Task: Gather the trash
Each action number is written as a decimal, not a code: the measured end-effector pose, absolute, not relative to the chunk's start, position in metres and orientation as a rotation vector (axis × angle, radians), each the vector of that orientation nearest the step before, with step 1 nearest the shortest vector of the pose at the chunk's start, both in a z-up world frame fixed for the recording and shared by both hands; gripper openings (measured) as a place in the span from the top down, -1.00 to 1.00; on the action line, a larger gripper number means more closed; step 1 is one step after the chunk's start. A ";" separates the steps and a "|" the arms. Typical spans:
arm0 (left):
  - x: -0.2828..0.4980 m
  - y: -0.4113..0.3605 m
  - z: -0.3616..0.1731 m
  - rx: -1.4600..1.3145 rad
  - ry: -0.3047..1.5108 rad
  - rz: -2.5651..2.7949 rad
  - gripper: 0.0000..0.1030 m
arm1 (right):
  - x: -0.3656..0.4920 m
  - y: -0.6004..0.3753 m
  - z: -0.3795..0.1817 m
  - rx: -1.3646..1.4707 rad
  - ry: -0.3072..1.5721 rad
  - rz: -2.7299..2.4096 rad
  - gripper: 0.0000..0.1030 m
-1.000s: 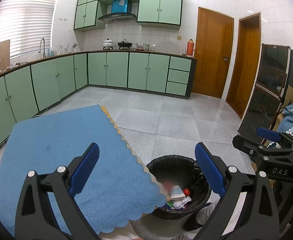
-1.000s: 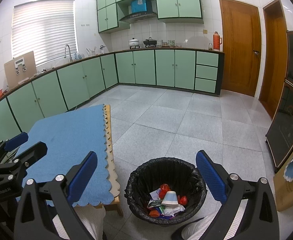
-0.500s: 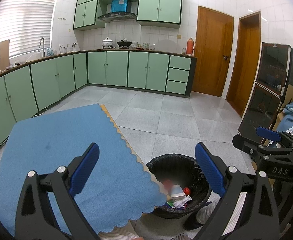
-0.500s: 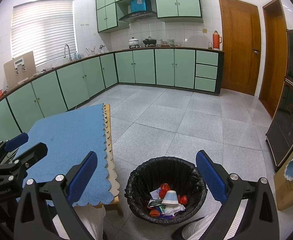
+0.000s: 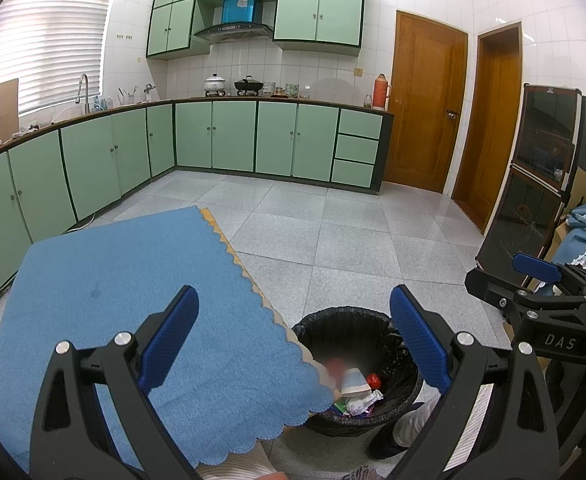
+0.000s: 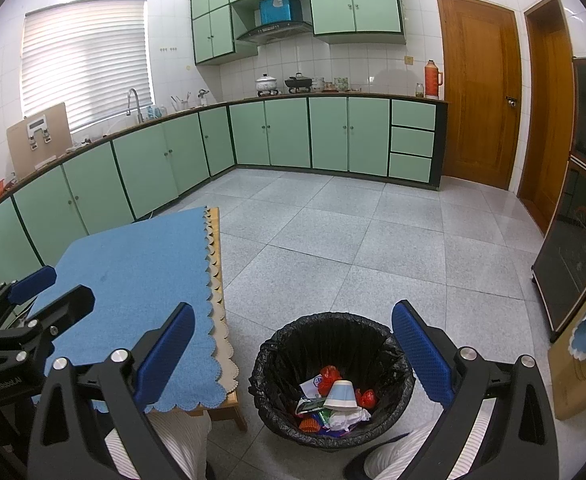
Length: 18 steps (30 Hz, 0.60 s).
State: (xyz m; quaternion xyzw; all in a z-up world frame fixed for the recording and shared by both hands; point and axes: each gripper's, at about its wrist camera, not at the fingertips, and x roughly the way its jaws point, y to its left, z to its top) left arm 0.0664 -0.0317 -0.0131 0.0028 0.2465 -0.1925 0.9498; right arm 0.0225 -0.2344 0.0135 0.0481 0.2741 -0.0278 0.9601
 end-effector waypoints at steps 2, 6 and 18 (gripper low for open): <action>0.067 -0.033 -0.013 0.005 0.504 -0.392 -0.81 | 0.023 -0.235 0.014 0.098 0.556 -0.057 -0.88; 0.069 -0.033 -0.016 0.003 0.508 -0.393 -0.81 | 0.023 -0.236 0.014 0.098 0.556 -0.056 -0.88; 0.069 -0.032 -0.017 0.005 0.501 -0.395 -0.81 | 0.020 -0.236 0.010 0.099 0.560 -0.061 -0.88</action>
